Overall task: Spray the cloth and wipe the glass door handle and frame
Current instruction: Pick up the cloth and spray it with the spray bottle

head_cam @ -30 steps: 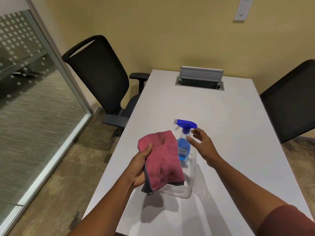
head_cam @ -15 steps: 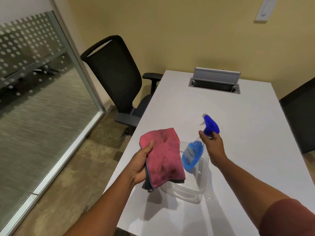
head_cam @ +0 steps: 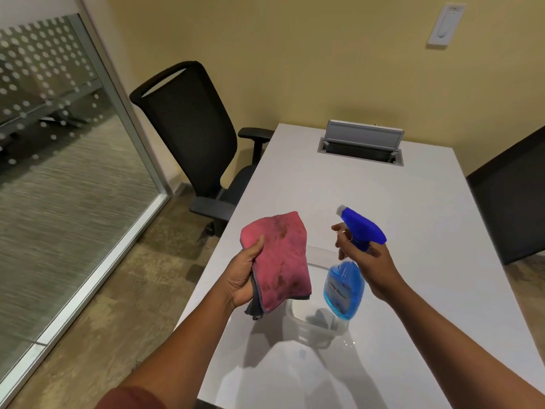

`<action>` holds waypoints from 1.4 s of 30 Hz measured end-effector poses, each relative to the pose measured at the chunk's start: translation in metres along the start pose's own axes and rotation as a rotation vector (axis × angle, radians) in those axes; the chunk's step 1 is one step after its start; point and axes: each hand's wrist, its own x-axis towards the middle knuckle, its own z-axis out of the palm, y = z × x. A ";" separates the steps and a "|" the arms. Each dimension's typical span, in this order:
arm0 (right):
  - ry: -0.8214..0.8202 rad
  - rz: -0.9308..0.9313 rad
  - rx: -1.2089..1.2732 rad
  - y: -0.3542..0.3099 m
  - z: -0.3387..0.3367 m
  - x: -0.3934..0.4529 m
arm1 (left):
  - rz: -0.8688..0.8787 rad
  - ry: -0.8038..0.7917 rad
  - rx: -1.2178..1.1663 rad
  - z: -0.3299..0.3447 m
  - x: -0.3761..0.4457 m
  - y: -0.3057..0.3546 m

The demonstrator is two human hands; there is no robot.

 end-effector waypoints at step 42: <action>-0.043 0.116 -0.328 -0.010 0.026 -0.066 | 0.066 0.049 0.024 0.006 0.004 -0.009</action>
